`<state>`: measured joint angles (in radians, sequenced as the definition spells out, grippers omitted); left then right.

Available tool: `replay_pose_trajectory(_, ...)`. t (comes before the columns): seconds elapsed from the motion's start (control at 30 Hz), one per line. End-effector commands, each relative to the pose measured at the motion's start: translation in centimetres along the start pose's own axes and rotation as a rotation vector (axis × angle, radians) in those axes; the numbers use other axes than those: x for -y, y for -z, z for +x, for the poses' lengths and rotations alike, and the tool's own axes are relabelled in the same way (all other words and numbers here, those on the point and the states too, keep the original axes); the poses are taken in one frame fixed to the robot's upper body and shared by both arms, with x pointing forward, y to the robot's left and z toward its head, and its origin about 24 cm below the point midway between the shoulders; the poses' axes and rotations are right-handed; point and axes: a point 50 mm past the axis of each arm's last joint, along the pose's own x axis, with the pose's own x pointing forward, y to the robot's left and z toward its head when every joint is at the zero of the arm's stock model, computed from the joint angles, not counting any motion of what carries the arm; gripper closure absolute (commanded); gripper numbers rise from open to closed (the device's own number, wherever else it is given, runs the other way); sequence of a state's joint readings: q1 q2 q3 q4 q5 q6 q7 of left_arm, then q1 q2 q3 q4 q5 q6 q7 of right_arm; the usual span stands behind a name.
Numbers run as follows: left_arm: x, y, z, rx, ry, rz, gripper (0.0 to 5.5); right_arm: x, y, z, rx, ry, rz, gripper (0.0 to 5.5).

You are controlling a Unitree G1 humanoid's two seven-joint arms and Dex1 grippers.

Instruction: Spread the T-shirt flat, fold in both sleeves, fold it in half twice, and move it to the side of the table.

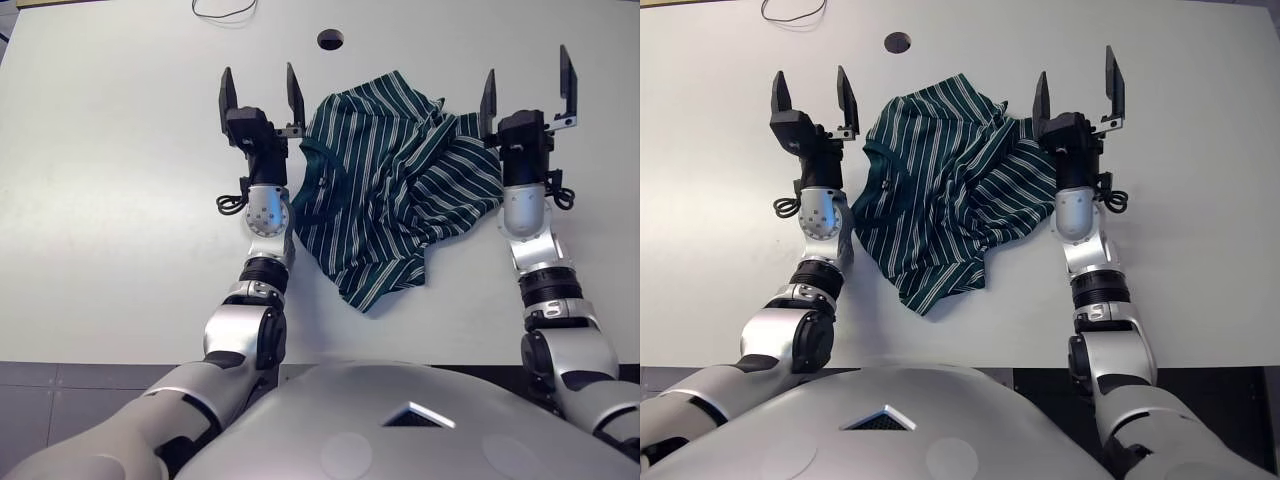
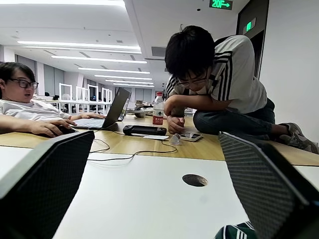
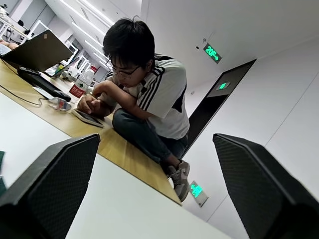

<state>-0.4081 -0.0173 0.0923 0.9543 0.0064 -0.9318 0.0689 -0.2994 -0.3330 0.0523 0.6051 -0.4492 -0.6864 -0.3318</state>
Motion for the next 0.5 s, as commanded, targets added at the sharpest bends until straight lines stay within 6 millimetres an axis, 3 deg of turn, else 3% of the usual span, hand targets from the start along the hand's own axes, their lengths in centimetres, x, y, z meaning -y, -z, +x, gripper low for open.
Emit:
replay_pose_trajectory(0.03,-0.2,-0.1,-0.1,0.007,-0.008,0.012,0.85,0.1,-0.2,0.2,0.009,-0.004,-0.019,1.31)
replay_pose_trajectory(0.17,-0.5,-0.2,0.0,0.019,-0.011,0.029,0.85,-0.1,-0.3,-0.2,0.018,-0.042,-0.047,1.31)
replay_pose_trajectory(0.23,-1.1,-0.5,0.0,0.037,-0.018,0.052,0.85,0.2,-0.2,-1.2,0.042,-0.152,-0.143,1.31)
replay_pose_trajectory(0.37,-2.1,-0.8,-0.1,0.051,-0.034,0.091,0.85,3.1,-0.1,-4.2,0.071,-0.445,-0.380,1.31)
replay_pose_trajectory(0.5,-2.4,-1.0,0.0,0.059,-0.038,0.107,0.85,3.6,-1.1,-4.2,0.108,-0.635,-0.496,1.31)
